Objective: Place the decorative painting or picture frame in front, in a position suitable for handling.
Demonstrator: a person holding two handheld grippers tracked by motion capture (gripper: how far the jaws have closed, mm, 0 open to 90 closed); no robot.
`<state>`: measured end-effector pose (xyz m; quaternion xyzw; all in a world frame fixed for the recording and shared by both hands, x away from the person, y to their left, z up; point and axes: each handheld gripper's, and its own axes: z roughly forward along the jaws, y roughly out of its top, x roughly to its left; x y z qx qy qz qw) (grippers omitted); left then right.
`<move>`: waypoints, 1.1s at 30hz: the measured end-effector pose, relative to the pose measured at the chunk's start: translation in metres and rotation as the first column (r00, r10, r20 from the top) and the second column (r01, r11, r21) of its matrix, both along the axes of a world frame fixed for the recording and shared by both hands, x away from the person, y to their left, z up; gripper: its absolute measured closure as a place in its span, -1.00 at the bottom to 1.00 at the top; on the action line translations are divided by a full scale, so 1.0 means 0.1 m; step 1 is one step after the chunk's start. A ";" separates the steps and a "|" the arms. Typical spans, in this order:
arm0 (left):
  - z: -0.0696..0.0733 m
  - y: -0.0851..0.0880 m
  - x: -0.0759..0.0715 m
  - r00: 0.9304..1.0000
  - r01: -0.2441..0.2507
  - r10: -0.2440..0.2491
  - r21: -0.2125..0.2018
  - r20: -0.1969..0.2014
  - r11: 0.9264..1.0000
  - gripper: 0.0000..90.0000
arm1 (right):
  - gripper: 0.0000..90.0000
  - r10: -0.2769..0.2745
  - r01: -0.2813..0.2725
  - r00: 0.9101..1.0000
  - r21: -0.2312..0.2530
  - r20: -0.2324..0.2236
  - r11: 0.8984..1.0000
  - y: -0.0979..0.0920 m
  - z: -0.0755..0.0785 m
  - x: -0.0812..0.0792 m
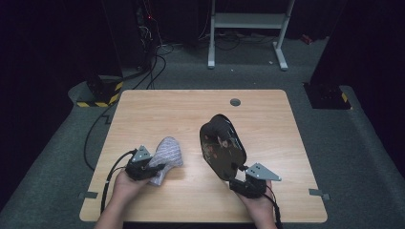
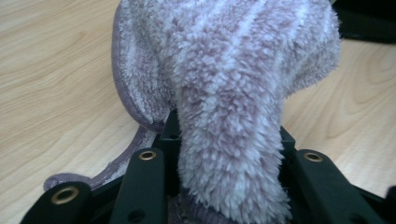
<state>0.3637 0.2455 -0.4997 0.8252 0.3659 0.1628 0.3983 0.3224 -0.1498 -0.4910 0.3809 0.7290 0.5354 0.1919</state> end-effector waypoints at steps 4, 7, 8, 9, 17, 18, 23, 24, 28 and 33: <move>0.05 0.05 -0.06 1.000 -0.001 0.002 -0.048 0.029 0.999 0.36 | -0.09 -0.001 0.001 1.000 -0.007 0.004 1.000 0.01 0.00 0.00; 0.06 0.09 -0.05 1.000 -0.013 0.016 -0.102 0.026 0.995 0.36 | -0.10 0.000 0.000 1.000 -0.013 0.007 1.000 0.02 0.00 0.00; 0.07 0.10 -0.05 1.000 -0.017 0.019 -0.113 0.023 0.993 0.35 | -0.10 0.000 0.001 1.000 -0.014 0.008 1.000 0.02 0.00 0.00; 0.07 0.11 -0.05 1.000 -0.019 0.022 -0.126 0.022 0.992 0.35 | -0.11 -0.002 0.002 1.000 -0.013 0.011 1.000 0.02 0.00 0.00; 0.10 0.09 -0.10 0.997 -0.029 0.039 -0.134 0.071 0.991 0.33 | -0.20 0.002 -0.002 1.000 -0.018 -0.004 1.000 0.03 -0.02 0.01; 0.11 0.07 -0.10 0.996 -0.020 0.031 -0.134 0.078 0.991 0.33 | -0.21 0.001 -0.001 1.000 -0.016 -0.007 1.000 0.03 -0.02 0.01; 0.13 -0.01 -0.14 0.995 0.017 -0.005 -0.118 0.104 0.993 0.34 | -0.29 0.004 -0.004 1.000 -0.016 -0.020 1.000 0.04 -0.04 0.02; 0.13 -0.02 -0.15 0.994 0.019 -0.006 -0.121 0.107 0.992 0.34 | -0.29 0.002 -0.002 1.000 -0.018 -0.020 1.000 0.04 -0.04 0.02; 0.14 -0.06 -0.17 0.993 0.033 -0.019 -0.129 0.114 0.991 0.34 | -0.26 -0.002 0.002 1.000 -0.015 -0.017 1.000 0.04 -0.04 0.01; 0.16 -0.11 -0.18 0.993 0.028 -0.010 -0.153 0.116 0.988 0.34 | -0.24 -0.025 0.025 1.000 -0.022 0.008 0.999 0.02 -0.03 0.00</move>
